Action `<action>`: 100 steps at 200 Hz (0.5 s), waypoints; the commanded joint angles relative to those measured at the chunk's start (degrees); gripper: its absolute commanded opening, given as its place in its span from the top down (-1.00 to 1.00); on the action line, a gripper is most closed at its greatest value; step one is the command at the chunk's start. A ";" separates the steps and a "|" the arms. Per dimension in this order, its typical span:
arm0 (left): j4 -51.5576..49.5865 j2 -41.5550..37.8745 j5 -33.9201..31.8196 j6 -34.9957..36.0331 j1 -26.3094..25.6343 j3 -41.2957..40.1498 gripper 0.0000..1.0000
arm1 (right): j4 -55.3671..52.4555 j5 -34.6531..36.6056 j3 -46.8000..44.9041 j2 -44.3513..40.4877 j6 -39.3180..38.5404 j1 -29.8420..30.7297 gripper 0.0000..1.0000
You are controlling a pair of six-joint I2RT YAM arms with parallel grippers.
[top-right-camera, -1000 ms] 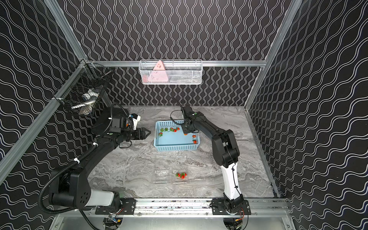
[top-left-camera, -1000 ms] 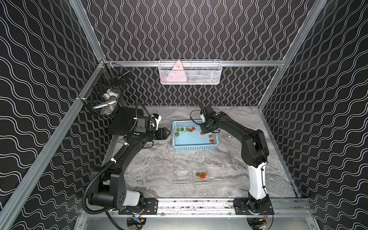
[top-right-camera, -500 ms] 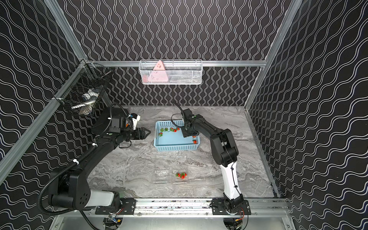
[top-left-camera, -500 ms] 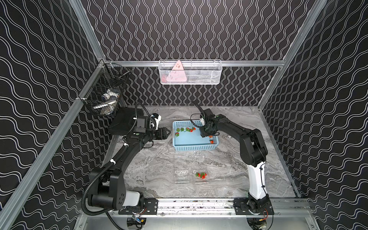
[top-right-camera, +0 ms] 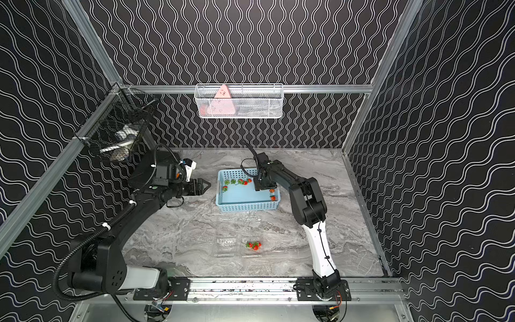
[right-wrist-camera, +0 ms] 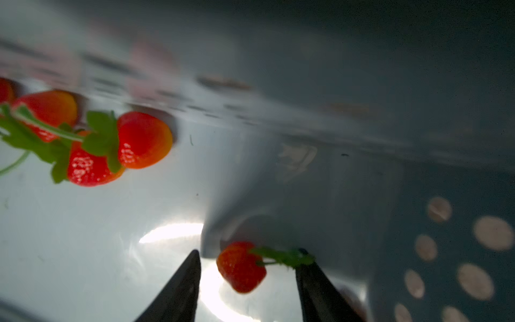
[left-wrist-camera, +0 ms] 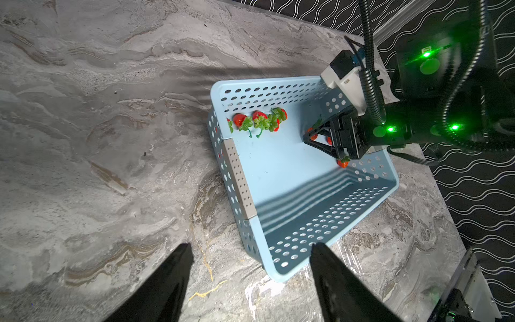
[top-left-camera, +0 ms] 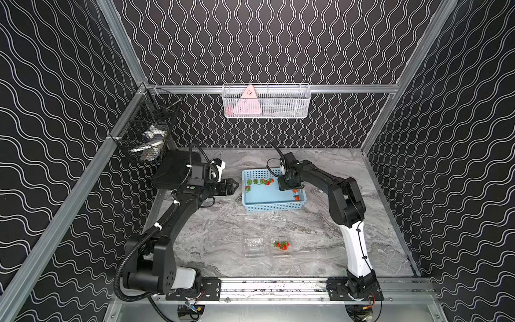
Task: Pack strawberries into containers
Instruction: Pick up the strawberry from the basket.
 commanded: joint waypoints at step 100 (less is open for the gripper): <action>0.17 -0.01 0.09 1.07 0.06 0.48 -0.45 | -2.84 3.93 -0.22 -0.09 -1.64 1.72 0.16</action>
